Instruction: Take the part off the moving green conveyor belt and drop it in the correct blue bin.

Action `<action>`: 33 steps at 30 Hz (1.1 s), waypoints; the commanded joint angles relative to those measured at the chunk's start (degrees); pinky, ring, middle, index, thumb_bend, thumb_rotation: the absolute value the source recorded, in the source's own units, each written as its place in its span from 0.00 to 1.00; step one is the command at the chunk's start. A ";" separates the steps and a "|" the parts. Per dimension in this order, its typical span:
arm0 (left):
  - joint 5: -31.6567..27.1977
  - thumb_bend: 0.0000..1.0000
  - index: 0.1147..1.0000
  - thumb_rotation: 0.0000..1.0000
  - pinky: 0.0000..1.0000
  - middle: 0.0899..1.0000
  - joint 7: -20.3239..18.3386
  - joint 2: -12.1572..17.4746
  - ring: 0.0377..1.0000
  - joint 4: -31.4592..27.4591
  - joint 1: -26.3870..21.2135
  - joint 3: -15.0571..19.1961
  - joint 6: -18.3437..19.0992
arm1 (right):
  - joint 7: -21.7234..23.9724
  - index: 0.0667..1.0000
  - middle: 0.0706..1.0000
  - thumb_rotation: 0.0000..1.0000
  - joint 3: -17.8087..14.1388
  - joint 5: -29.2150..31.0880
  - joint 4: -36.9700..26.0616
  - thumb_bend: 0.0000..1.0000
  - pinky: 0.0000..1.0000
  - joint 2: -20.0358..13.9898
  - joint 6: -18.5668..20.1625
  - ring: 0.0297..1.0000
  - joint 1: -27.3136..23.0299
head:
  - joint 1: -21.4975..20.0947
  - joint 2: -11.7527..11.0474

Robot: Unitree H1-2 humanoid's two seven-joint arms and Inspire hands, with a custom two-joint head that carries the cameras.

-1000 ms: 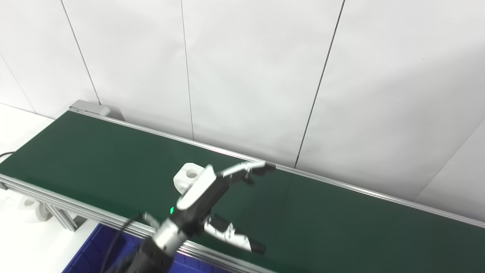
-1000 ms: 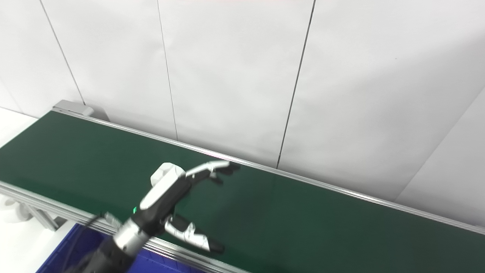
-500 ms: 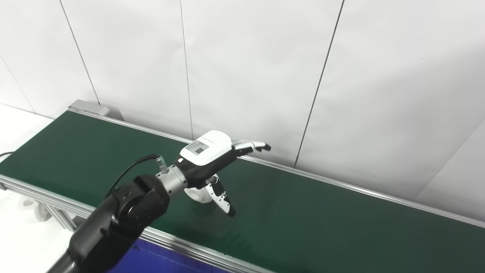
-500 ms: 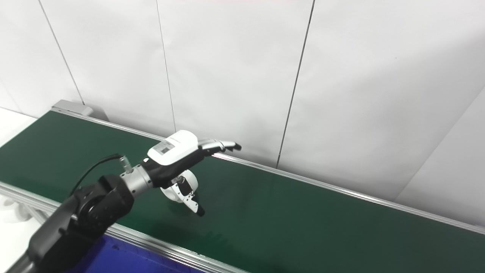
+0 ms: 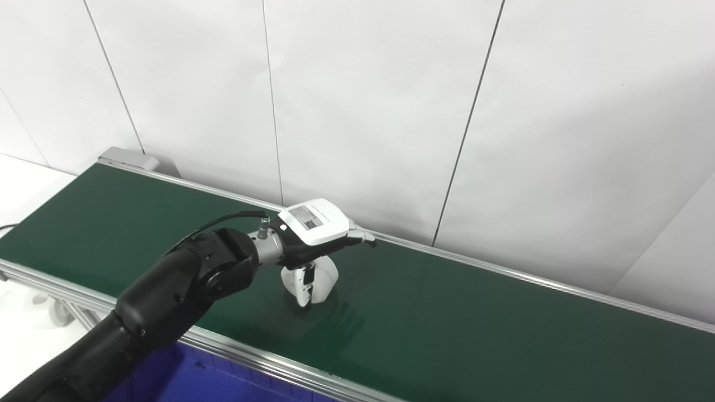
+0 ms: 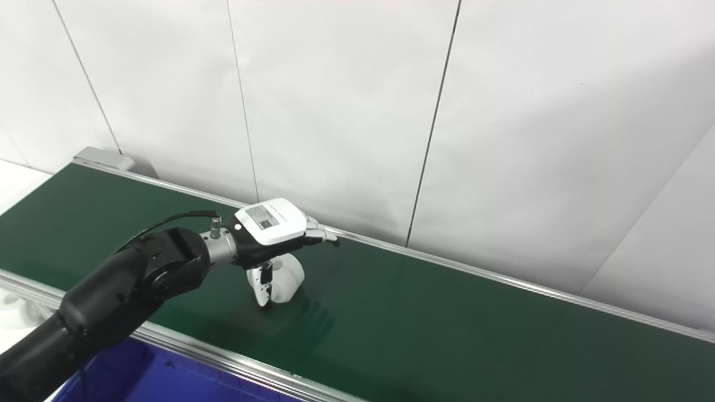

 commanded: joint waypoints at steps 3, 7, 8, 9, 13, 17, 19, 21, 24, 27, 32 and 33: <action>3.45 1.00 0.86 0.21 0.89 0.89 1.88 0.90 0.90 2.62 -2.97 -0.60 -0.25 | 1.03 0.99 0.97 1.00 0.80 -0.36 -1.78 0.81 1.00 1.30 -0.40 1.00 -0.43 | -0.15 0.14; 4.94 1.00 0.86 0.23 0.90 0.90 1.60 0.39 0.91 5.17 -3.43 -1.24 0.43 | 0.92 0.99 0.96 1.00 0.91 -0.63 -1.79 0.80 1.00 1.50 -0.71 0.99 -0.32 | -0.32 0.33; 5.50 1.00 0.86 0.24 0.90 0.90 1.84 0.29 0.91 6.02 -3.58 -1.59 0.50 | 0.93 0.99 0.96 1.00 0.94 -0.67 -1.82 0.80 1.00 1.55 -0.64 0.99 -0.26 | -0.36 0.36; 6.06 1.00 0.86 0.25 0.90 0.90 2.41 0.12 0.91 6.78 -3.61 -1.84 0.60 | 0.93 0.99 0.96 1.00 0.94 -0.70 -1.79 0.81 1.00 1.61 -0.63 0.99 -0.23 | -0.43 0.38; 7.13 1.00 0.84 0.23 0.88 0.88 7.33 -1.44 0.89 9.96 -2.81 -1.95 1.39 | 0.86 0.99 0.95 1.00 0.96 -1.00 -1.87 0.82 1.00 1.78 -0.46 0.98 -0.14 | -0.66 0.50; 8.38 1.00 0.82 0.20 0.86 0.85 14.41 -4.14 0.87 14.03 -1.81 -2.40 2.93 | 0.96 0.99 0.95 1.00 1.05 -1.01 -2.33 0.82 1.00 1.91 -0.38 0.98 0.11 | -0.85 0.65; 8.62 0.99 0.80 0.17 0.84 0.83 18.10 -5.57 0.84 16.39 -1.54 -2.77 2.90 | 1.16 0.99 0.95 1.00 1.15 -0.88 -2.67 0.82 1.00 1.89 -0.04 0.98 0.32 | -0.93 0.79; 8.04 0.93 0.73 0.09 0.78 0.75 23.02 -7.56 0.77 19.77 -1.41 -3.02 2.33 | 1.28 0.99 0.95 1.00 1.18 -0.89 -2.98 0.82 1.00 1.92 0.36 0.98 0.53 | -1.04 0.72; 5.05 0.84 0.65 0.02 0.66 0.67 28.61 -10.25 0.68 23.60 -1.20 -2.75 0.65 | 1.33 0.99 0.95 1.00 1.15 -1.08 -3.22 0.82 1.00 2.08 0.43 0.98 0.76 | -1.28 0.86; 3.17 0.58 0.47 0.04 0.49 0.57 33.05 -11.66 0.53 25.83 -1.08 -3.19 -1.67 | 1.20 0.98 0.94 1.00 1.19 -1.25 -3.32 0.80 1.00 2.34 0.42 0.97 0.88 | -1.57 1.06; 1.11 0.52 0.42 0.00 0.43 0.46 34.80 -13.22 0.47 26.61 -0.76 -4.07 -2.15 | 1.20 0.98 0.93 1.00 1.37 -1.31 -3.51 0.80 1.00 2.52 0.55 0.97 0.95 | -1.83 1.20; 0.87 0.52 0.42 0.00 0.42 0.45 34.55 -13.27 0.47 26.37 -0.75 -4.26 -1.95 | 1.19 0.98 0.93 1.00 1.42 -1.35 -3.60 0.79 1.00 2.56 0.63 0.97 0.97 | -1.89 1.19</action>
